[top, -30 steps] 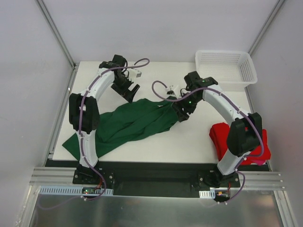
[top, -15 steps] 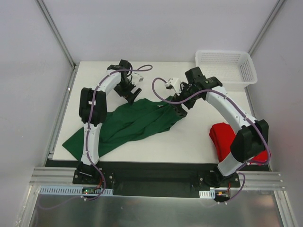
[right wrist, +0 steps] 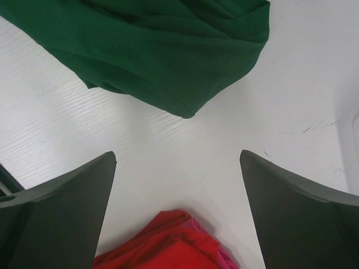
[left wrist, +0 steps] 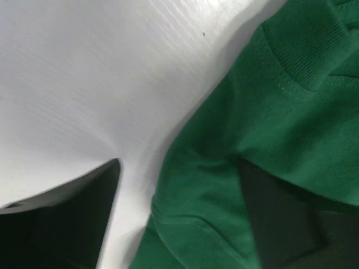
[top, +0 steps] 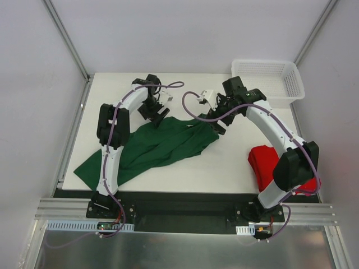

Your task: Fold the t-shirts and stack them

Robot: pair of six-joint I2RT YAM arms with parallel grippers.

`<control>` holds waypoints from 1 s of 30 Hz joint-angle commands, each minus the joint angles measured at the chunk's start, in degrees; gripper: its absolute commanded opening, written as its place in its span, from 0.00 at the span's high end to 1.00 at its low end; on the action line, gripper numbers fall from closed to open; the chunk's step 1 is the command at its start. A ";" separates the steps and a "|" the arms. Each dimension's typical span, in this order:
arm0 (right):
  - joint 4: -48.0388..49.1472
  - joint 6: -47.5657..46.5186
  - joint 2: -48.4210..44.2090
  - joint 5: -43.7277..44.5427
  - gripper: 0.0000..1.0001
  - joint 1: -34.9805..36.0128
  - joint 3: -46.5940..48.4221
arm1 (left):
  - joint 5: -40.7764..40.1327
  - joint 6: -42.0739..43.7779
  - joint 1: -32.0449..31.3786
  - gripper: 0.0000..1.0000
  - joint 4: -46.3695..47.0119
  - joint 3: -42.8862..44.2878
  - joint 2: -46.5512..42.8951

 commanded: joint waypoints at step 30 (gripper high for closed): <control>8.30 -0.94 14.02 -0.79 0.09 5.94 5.11 | -18.10 26.30 -2.51 1.00 10.24 26.12 10.76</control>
